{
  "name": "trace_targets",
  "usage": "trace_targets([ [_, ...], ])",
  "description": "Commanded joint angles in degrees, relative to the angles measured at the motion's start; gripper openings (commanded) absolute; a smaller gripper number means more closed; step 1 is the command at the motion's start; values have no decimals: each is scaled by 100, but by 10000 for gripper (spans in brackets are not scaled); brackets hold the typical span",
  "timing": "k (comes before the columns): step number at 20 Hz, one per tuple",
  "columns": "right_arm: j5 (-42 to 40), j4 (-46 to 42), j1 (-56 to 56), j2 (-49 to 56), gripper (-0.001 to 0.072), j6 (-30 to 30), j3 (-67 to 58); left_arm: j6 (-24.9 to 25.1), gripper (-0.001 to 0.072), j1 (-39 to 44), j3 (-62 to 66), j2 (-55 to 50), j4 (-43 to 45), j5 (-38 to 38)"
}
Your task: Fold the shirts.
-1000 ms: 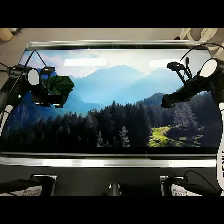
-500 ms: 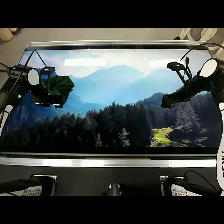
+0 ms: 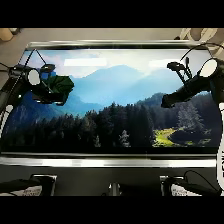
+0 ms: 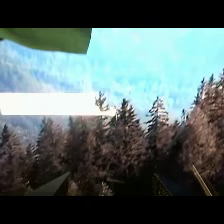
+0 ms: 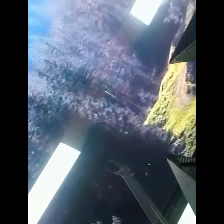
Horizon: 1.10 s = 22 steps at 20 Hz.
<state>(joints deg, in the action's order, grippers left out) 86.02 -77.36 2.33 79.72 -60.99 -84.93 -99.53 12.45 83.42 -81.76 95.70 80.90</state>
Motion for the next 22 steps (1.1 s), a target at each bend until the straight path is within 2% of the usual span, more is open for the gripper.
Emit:
trace_targets([
  [1, -636, 2, -4, 4, 608, -2, -7, 0, 619, 2, -2, -57, -2, -378],
  [3, -1113, 2, -4, 4, 608, 0, -7, -295, 620, 2, 15, -129, -273, -1102],
  [6, -2286, 2, -4, 4, 609, 44, -9, -297, 626, -31, 310, -203, -413, -1965],
  [7, -2538, 0, -4, 4, 609, 44, -9, -72, 720, -63, 448, -238, -417, -2197],
  [9, -2804, 0, -4, 4, 609, 44, -9, 518, 720, -188, 645, -269, -361, -2618],
  [10, -2813, 0, -4, 7, 609, 44, -9, 463, 720, -299, 758, -326, -286, -2758],
  [11, -2778, 2, -4, 11, 609, 44, -7, 168, 720, -472, 1001, -496, -92, -2697],
  [13, -2605, 20, -4, 22, 609, 72, -7, -199, 720, -940, 1764, -1132, -7, -2109],
  [15, -2306, 26, -4, 22, 609, 85, -7, -35, 720, -1311, 2712, -1989, -234, -1207],
  [17, -1947, 28, -4, 22, 632, 87, -7, -74, 720, -1556, 3421, -2743, -232, -531],
  [22, -1095, 44, -4, 22, 678, 199, -7, -164, 720, -1773, 3368, -3545, -275, -621],
])
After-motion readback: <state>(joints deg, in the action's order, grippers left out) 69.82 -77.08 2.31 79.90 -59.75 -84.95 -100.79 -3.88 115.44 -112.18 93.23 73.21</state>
